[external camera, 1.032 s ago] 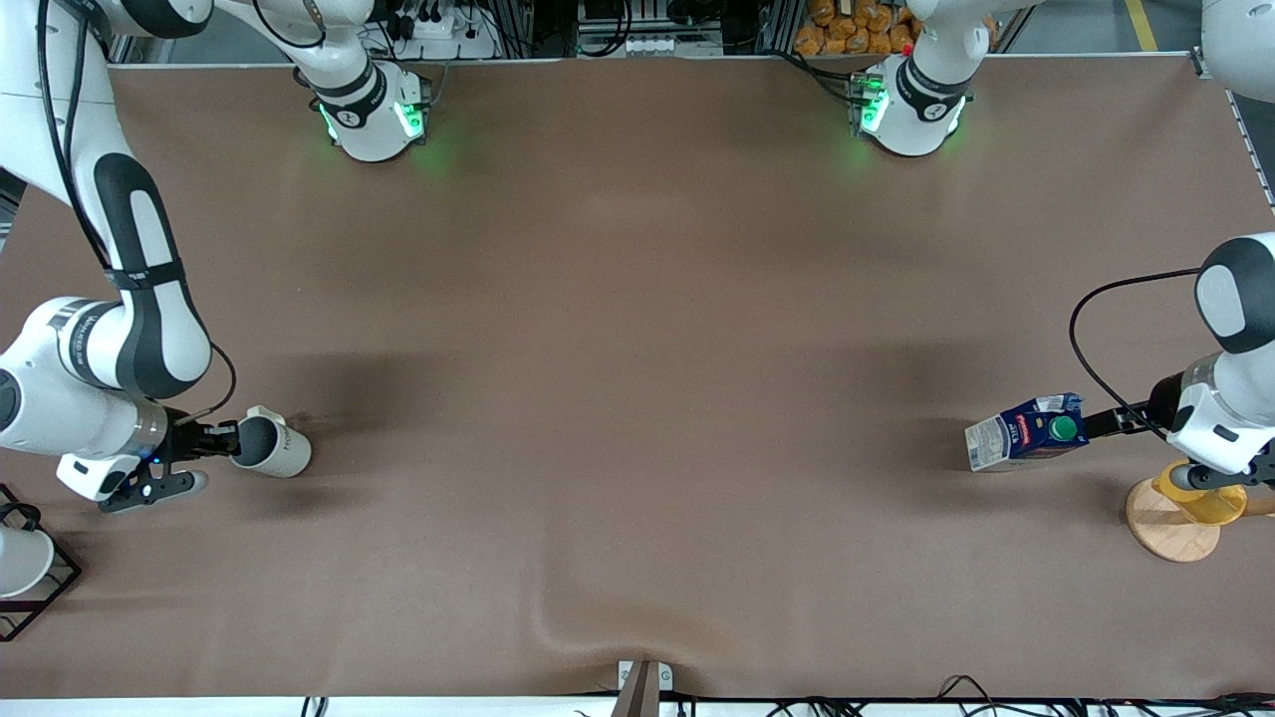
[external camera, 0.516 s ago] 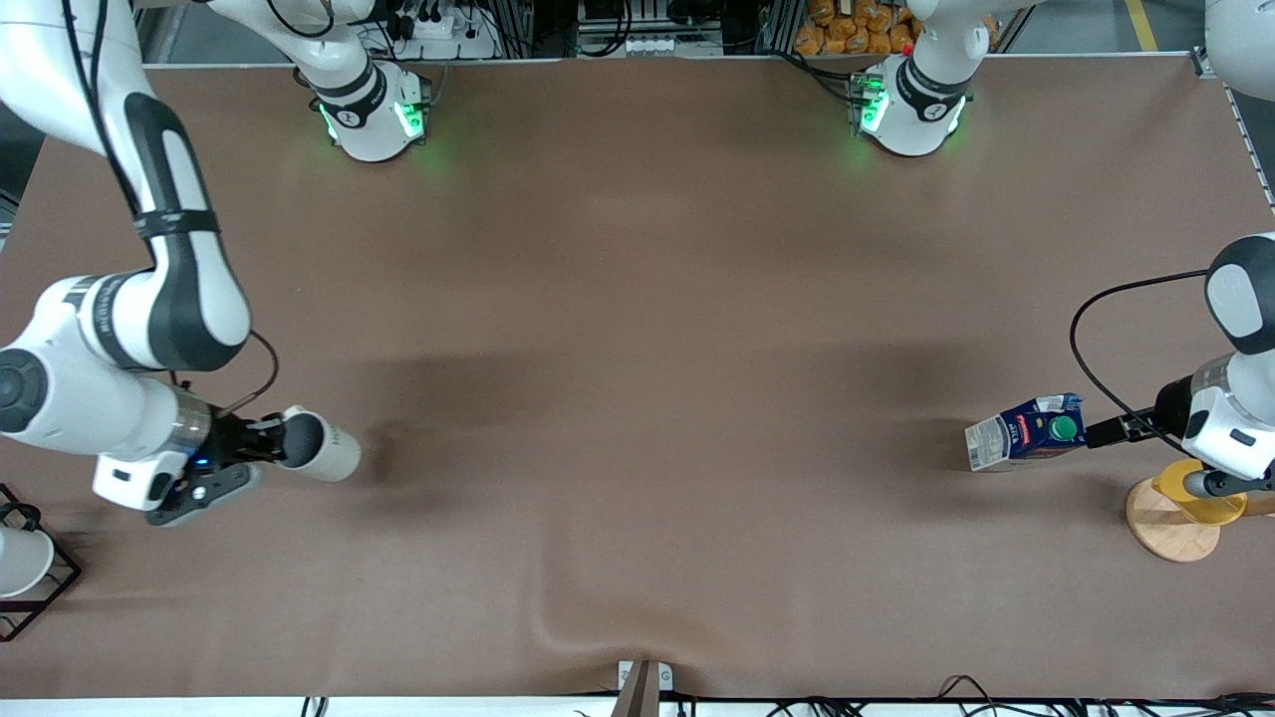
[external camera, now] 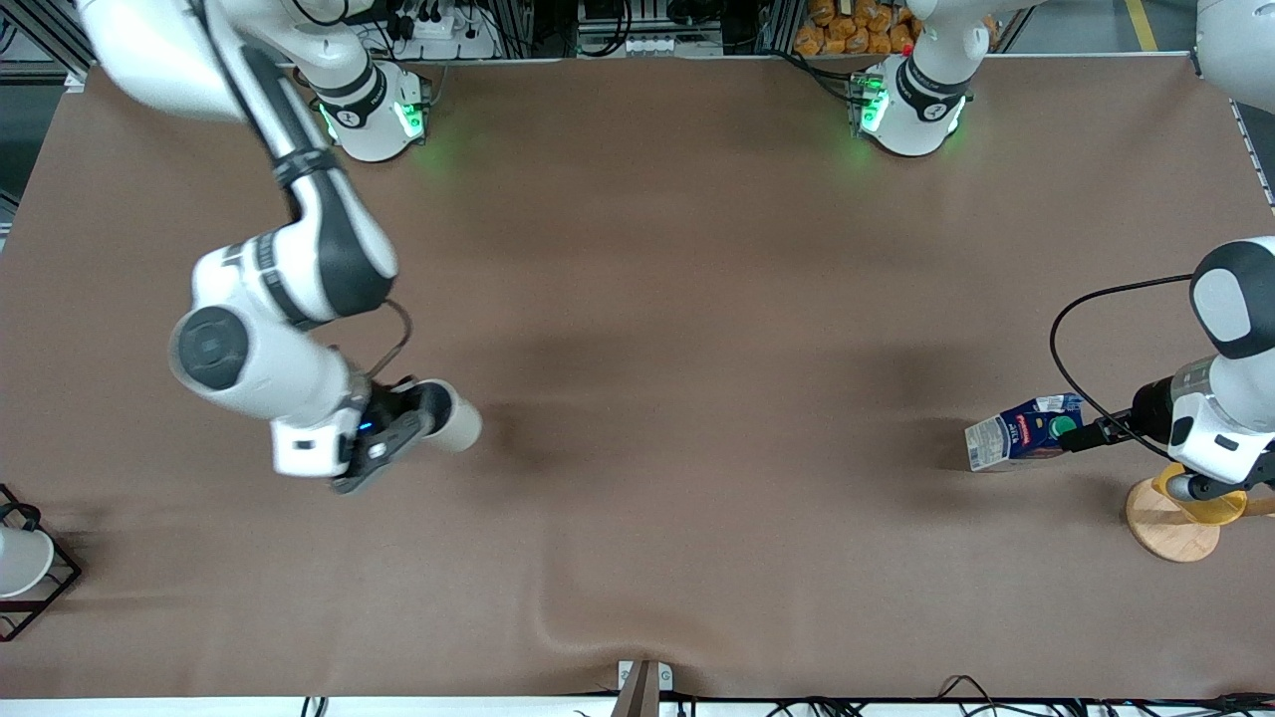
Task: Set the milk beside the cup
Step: 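Carry the white mug with the right gripper to the table center and lower it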
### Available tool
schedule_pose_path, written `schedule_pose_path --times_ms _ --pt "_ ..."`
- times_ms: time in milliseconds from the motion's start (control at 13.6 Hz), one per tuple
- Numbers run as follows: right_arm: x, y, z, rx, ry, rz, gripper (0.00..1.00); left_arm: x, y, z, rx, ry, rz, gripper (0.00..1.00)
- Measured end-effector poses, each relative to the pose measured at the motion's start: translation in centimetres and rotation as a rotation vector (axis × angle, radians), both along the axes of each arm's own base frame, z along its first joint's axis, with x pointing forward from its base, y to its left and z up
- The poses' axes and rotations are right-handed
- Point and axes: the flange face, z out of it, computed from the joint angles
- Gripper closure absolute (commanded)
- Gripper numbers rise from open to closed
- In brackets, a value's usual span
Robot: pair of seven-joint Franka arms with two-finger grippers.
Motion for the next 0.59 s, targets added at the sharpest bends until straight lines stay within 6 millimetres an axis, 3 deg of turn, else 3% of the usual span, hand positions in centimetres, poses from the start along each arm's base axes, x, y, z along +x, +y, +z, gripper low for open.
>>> schedule_pose_path --times_ms 221,442,590 --pt "-4.3 9.7 0.0 -0.044 -0.011 0.099 1.00 0.0 -0.3 0.0 -0.002 0.009 0.055 0.00" --pt "-10.5 19.6 -1.6 -0.145 -0.061 0.263 1.00 -0.1 -1.9 -0.4 -0.004 0.035 0.060 0.00" --pt "-13.2 24.5 -3.1 -0.134 -0.139 0.351 1.00 -0.3 -2.8 -0.6 -0.005 0.050 0.059 0.00"
